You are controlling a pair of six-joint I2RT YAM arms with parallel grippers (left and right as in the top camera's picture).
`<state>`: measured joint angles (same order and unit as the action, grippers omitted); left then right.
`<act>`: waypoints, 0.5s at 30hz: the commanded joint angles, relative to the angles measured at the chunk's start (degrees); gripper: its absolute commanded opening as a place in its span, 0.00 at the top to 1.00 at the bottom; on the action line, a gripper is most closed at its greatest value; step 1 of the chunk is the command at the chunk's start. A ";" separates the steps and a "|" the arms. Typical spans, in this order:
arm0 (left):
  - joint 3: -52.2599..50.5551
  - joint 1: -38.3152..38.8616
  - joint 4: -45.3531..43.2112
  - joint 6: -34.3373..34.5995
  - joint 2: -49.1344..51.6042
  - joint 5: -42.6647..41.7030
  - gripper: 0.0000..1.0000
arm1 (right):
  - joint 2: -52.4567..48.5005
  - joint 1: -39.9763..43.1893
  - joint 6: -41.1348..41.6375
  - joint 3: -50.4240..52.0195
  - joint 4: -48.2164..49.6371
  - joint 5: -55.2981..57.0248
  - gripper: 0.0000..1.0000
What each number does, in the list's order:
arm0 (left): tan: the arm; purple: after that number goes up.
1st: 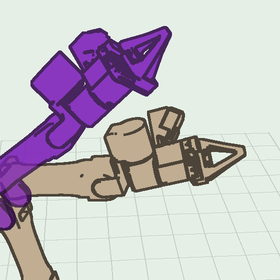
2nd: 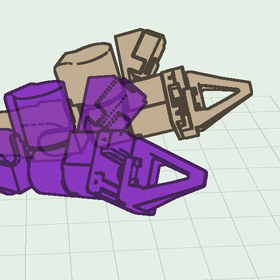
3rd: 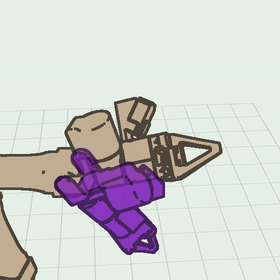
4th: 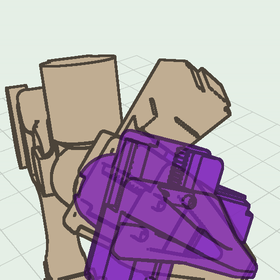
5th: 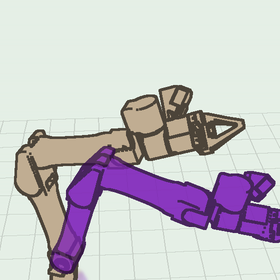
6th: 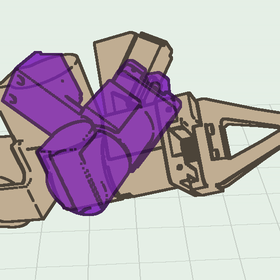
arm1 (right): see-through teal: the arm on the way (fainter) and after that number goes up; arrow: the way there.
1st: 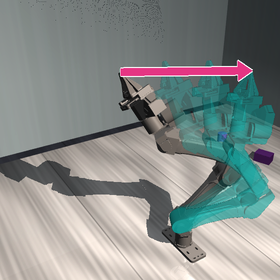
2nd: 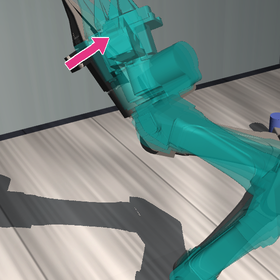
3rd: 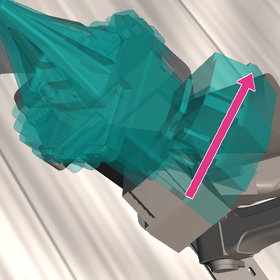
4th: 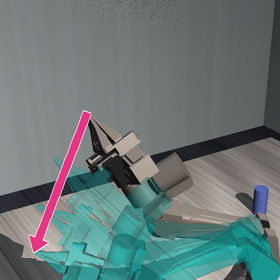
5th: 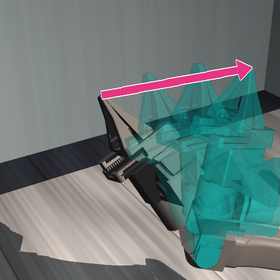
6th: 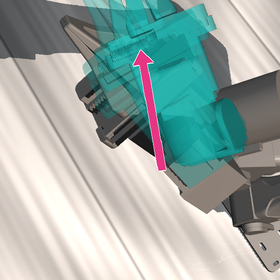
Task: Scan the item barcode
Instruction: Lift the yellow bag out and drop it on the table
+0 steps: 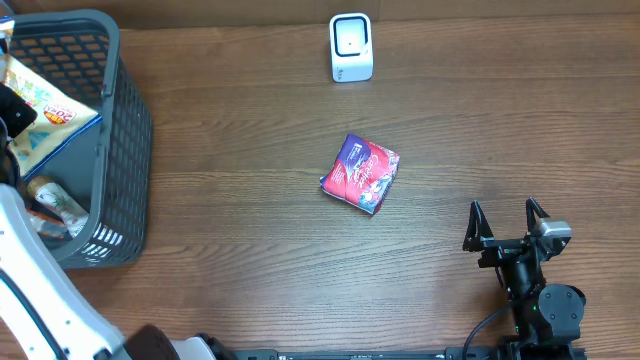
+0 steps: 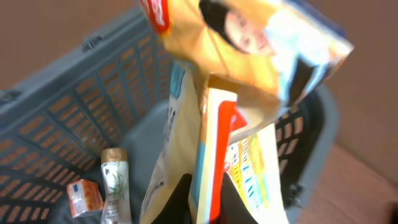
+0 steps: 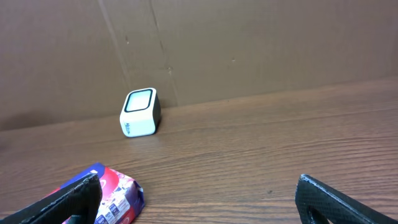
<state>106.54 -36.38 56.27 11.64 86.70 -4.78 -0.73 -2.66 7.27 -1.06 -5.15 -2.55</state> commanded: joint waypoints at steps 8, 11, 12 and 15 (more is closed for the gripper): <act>0.87 0.04 3.61 0.83 -11.08 -6.05 0.96 | 0.57 0.15 -0.24 0.59 0.42 0.57 0.00; 0.87 0.07 5.73 0.83 -11.82 -11.50 0.96 | 0.57 0.15 -0.24 0.59 0.42 0.57 0.00; 0.87 0.07 6.45 0.81 -11.91 -13.64 0.96 | 0.57 0.15 -0.24 0.59 0.42 0.57 0.00; 0.87 0.09 8.52 0.76 -11.93 -20.83 0.96 | 0.57 0.15 -0.24 0.59 0.44 0.57 0.00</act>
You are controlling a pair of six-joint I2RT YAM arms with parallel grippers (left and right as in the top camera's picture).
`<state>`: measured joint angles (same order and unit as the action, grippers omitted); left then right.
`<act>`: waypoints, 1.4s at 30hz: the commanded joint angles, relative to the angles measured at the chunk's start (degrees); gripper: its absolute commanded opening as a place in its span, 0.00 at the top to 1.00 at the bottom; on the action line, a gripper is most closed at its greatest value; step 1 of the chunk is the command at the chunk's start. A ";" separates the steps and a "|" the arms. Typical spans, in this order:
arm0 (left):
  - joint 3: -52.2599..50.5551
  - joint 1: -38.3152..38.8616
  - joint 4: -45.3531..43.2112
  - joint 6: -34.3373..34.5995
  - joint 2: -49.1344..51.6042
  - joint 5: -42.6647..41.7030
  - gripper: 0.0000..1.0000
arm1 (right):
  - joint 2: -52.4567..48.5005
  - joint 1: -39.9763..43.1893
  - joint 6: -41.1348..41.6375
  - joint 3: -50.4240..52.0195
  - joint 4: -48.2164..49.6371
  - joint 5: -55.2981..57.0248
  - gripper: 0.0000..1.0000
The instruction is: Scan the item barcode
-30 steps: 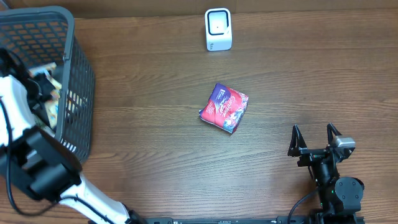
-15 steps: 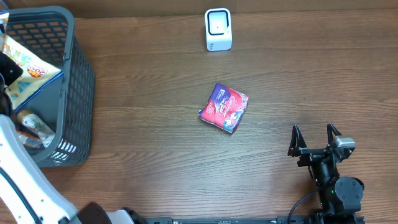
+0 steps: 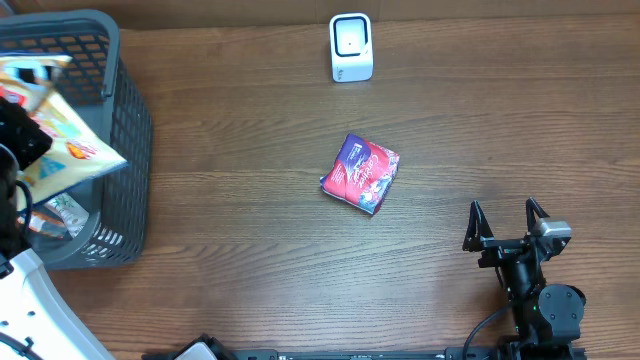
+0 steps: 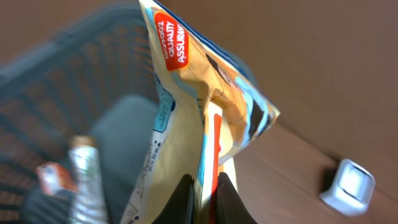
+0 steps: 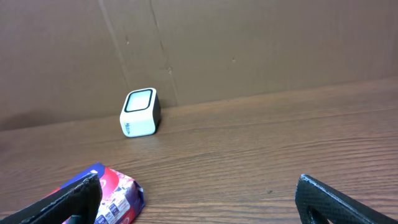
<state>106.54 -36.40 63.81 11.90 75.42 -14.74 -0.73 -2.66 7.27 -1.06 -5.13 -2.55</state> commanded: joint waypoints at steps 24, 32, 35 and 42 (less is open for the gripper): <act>0.55 31.04 8.39 -2.10 1.66 -10.91 0.96 | 0.57 0.15 -0.24 0.59 0.39 0.55 0.00; 0.48 43.80 17.81 -1.20 10.05 3.54 0.93 | 0.57 0.15 -0.24 0.59 0.39 0.57 0.00; 0.48 46.82 21.40 2.10 15.76 11.82 0.91 | 0.57 0.15 -0.24 0.59 0.39 0.57 0.00; 0.48 48.41 25.24 9.38 30.49 26.14 0.96 | 0.57 0.15 -0.24 0.59 0.39 0.57 0.00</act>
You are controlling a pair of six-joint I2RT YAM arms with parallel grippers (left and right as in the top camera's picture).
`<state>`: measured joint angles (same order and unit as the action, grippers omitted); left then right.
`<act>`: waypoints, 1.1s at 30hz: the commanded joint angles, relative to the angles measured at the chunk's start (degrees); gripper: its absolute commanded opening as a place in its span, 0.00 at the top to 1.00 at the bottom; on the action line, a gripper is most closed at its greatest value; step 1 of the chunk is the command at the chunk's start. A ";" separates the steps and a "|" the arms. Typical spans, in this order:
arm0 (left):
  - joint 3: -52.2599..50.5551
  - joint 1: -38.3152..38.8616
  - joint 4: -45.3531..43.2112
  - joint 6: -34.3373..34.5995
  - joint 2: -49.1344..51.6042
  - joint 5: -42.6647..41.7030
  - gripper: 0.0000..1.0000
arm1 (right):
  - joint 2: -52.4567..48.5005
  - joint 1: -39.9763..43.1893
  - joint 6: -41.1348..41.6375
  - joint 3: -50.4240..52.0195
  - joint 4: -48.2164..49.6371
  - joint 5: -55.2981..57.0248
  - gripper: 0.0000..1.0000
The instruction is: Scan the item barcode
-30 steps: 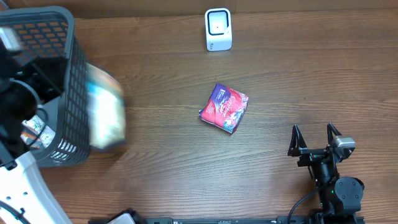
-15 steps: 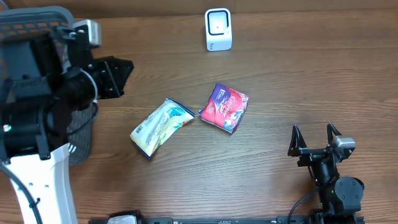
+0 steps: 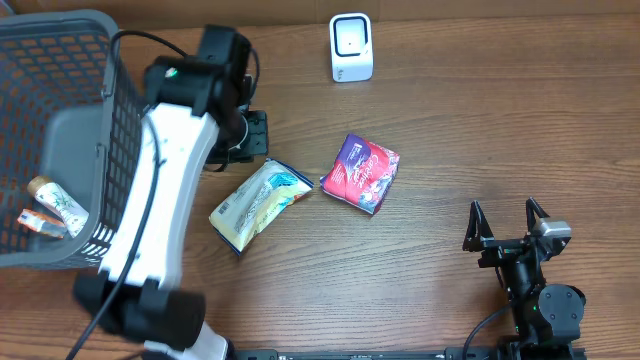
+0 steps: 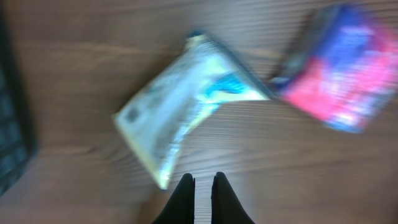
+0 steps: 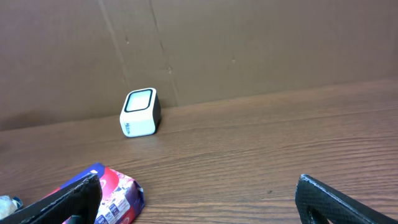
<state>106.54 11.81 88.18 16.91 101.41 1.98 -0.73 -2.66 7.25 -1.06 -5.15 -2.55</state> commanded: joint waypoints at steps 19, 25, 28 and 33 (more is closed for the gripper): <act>0.44 3.72 2.73 0.79 29.44 -4.02 0.96 | 0.57 0.15 -0.22 0.59 0.42 0.57 0.00; 0.46 6.60 -1.97 0.76 30.08 -9.14 0.96 | 0.57 0.15 -0.22 0.59 0.42 0.57 0.00; 1.92 6.88 -2.19 -0.66 30.05 -11.50 0.96 | 0.57 0.15 -0.22 0.59 0.42 0.57 0.00; 12.61 4.90 5.46 -0.76 30.05 -11.47 0.96 | 0.57 0.15 -0.22 0.59 0.42 0.57 0.00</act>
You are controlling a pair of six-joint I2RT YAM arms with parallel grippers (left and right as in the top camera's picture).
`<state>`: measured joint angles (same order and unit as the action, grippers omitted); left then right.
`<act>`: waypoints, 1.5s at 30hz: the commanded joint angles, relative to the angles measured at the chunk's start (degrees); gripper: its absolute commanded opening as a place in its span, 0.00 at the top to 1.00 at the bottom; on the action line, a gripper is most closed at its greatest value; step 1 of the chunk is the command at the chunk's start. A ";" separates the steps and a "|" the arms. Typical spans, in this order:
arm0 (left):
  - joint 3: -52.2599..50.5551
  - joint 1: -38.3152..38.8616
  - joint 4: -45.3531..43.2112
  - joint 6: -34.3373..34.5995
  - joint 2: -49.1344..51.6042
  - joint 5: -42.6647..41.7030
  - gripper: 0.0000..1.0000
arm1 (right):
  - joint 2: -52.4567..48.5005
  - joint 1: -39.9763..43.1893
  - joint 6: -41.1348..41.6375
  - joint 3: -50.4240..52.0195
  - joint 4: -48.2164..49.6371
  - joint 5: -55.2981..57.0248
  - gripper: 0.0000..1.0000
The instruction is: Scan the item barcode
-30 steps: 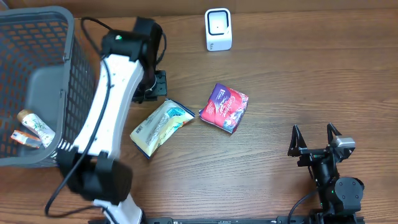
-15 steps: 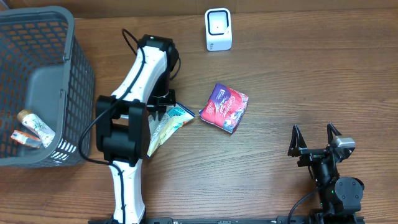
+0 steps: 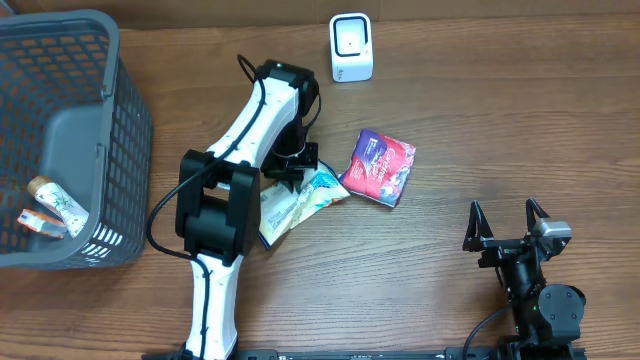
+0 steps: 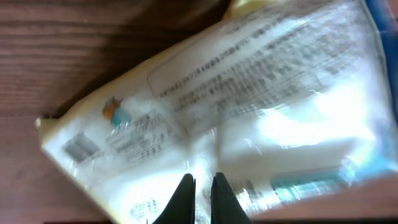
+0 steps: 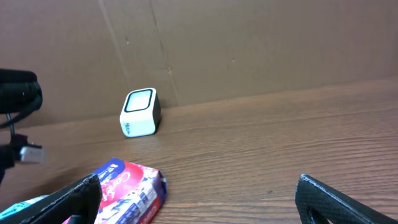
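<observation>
A white and yellow snack bag point(image 3: 292, 207) lies flat at mid table with its printed back up, and it fills the left wrist view point(image 4: 236, 106). My left gripper point(image 3: 297, 166) is down on the bag's far end, its fingers point(image 4: 186, 198) shut with only a sliver between them point(image 4: 202, 198); whether they pinch any film is unclear. The white scanner point(image 3: 350, 47) stands at the far edge and also shows in the right wrist view point(image 5: 140, 113). My right gripper point(image 3: 505, 216) rests open near the front right, nothing between its fingers point(image 5: 199, 202).
A red and purple packet point(image 3: 380, 167) lies just right of the bag, low left in the right wrist view point(image 5: 127, 190). A grey basket point(image 3: 130, 150) at the left edge holds a tube point(image 3: 52, 197) and a small orange box point(image 3: 32, 222).
My left gripper has moved from beside the basket to the right and now sits low on the bag. The bag has shifted right, and the red packet has shifted right and turned.
My left gripper first held the snack bag inside the basket, then had it raised above the basket. Later the bag lay on the table left of the red packet, with the gripper above it. Now the gripper is down on the bag and both packs lie further right.
</observation>
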<state>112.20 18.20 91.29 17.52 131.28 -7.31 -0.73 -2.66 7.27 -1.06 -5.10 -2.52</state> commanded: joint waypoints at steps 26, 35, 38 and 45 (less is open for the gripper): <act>36.89 -36.11 5.53 -7.91 -36.96 -9.25 0.00 | 0.57 0.15 -0.24 0.59 0.37 0.55 0.00; 36.61 -46.47 5.51 -6.23 -36.44 -8.81 0.00 | 0.57 0.15 -0.24 0.59 0.37 0.55 0.00; 36.61 -50.95 5.51 -3.56 -35.63 -8.81 0.01 | 0.57 0.15 -0.24 0.59 0.37 0.55 0.00; 36.54 -56.59 5.53 -3.56 -33.00 -8.83 0.00 | 0.57 0.15 -0.24 0.59 0.37 0.55 0.00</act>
<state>148.86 -37.54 96.71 12.93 96.79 -15.86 -0.73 -2.66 7.27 -1.06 -5.13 -2.52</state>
